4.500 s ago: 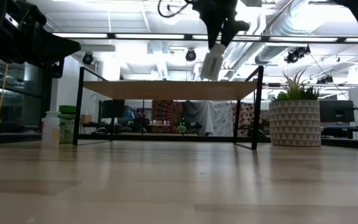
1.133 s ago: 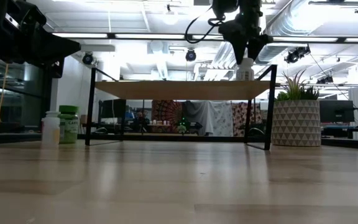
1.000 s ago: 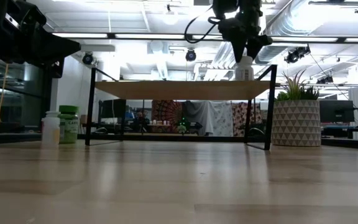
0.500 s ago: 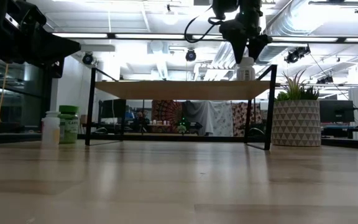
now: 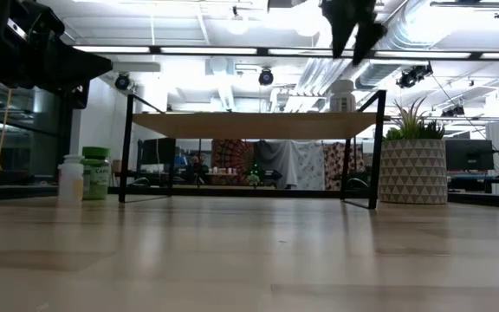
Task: Pick and place medicine bottles onto shelf by color
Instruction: Put the white medicine bottle on the shelf
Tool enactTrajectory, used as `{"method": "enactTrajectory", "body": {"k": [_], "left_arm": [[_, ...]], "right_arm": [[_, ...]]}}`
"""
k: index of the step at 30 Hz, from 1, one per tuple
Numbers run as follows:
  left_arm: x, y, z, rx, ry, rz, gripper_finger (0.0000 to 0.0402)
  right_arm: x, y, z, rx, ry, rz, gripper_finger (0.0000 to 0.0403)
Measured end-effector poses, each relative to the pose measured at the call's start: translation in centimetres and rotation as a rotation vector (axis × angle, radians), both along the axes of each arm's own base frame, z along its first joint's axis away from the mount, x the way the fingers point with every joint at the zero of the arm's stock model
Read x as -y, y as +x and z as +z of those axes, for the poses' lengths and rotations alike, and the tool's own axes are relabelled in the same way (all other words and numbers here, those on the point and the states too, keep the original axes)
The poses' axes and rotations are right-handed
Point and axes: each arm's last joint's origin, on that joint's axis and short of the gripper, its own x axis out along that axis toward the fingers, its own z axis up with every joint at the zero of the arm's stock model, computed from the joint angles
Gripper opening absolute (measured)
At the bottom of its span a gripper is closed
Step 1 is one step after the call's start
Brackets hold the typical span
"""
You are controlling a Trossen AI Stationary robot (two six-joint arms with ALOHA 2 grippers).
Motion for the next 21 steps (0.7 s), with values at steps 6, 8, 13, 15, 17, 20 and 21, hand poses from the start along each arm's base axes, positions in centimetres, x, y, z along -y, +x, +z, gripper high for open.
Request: {"method": "enactTrajectory", "body": {"k": [6, 8, 13, 15, 17, 20, 21], "left_arm": [[0.0, 0.0, 0.0, 0.000, 0.000, 0.000, 0.0003], [0.0, 0.0, 0.0, 0.000, 0.000, 0.000, 0.0003], [0.0, 0.0, 0.0, 0.000, 0.000, 0.000, 0.0003], [0.0, 0.0, 0.0, 0.000, 0.000, 0.000, 0.0003], [0.0, 0.0, 0.0, 0.000, 0.000, 0.000, 0.0003], [0.0, 0.0, 0.0, 0.000, 0.000, 0.000, 0.0003], [0.0, 0.0, 0.0, 0.000, 0.000, 0.000, 0.0003]], "right_arm": [[-6.0, -4.0, 0.2, 0.220, -0.114, 0.145, 0.0358], [-8.1, -5.5, -1.2, 0.330, -0.123, 0.203, 0.0358], [-12.2, -8.7, -6.1, 0.677, -0.146, 0.379, 0.0358], [-13.1, -9.2, -8.0, 0.822, -0.165, 0.438, 0.0358], [-13.7, -9.5, -9.8, 0.939, -0.207, 0.500, 0.0358], [-14.2, -9.5, -12.4, 1.081, -0.285, 0.557, 0.0358], [-14.3, -9.4, -13.1, 1.124, -0.305, 0.562, 0.0358]]}}
